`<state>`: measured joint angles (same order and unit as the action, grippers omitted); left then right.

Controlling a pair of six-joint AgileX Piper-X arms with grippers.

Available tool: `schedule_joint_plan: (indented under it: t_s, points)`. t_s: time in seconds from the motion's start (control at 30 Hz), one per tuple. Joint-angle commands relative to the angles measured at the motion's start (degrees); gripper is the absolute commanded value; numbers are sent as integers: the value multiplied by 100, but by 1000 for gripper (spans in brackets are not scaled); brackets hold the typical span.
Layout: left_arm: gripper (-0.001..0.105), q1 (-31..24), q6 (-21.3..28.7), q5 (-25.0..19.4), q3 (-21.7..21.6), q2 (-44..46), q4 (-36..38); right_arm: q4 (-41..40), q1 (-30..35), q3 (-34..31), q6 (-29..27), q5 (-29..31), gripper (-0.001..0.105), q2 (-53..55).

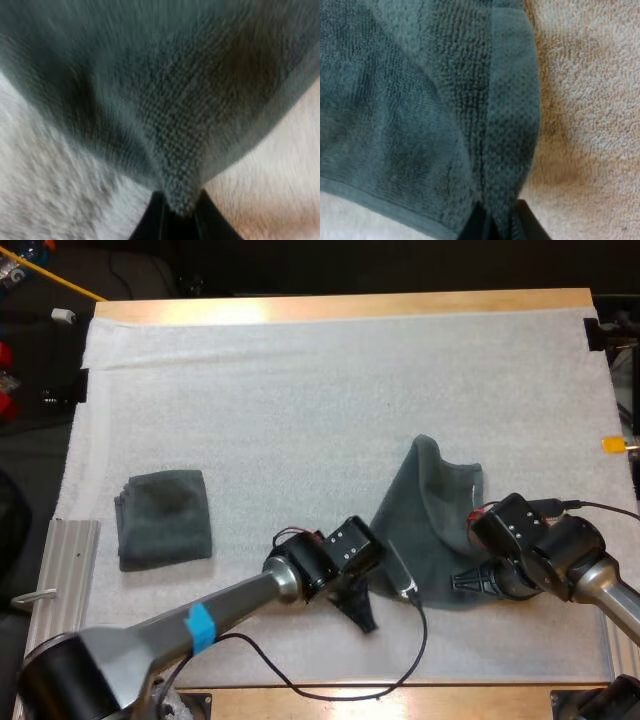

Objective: Pick towel from pile, fold and stack

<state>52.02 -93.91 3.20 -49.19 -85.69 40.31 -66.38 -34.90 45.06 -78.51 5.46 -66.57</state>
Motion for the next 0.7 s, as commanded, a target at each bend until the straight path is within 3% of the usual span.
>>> schedule_joint_plan:
  t_s: [0.0, 0.2, 0.4, 0.67]
  points:
    - [0, 28, -72, -2, -138, 192, 11, 0, -4, 9, 26, 34, 0, 48]
    - [0, 28, -72, -20, -248, 688, 225, 0, -4, 9, 26, 34, 0, 48]
    - [0, 28, -72, -753, -266, 1366, 895, 0, -4, 62, 26, -163, 0, 367]
    - [0, 28, -72, -876, -624, 2639, 1626, 0, -4, 866, 443, -337, 0, 1522]
